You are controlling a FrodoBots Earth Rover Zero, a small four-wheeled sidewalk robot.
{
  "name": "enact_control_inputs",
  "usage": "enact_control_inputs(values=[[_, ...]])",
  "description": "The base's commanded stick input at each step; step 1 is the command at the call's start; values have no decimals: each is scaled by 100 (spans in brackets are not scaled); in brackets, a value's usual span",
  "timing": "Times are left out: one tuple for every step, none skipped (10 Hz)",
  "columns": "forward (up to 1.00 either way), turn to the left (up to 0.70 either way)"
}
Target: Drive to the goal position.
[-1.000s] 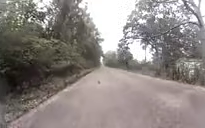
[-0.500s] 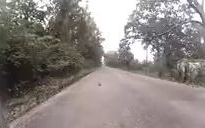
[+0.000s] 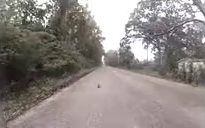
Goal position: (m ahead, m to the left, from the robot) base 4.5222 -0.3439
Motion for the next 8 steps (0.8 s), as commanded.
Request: enact_control_inputs(values=[[70, 0], [70, 0], [70, 0], [70, 0], [70, 0], [70, 0], [70, 0], [70, 0]])
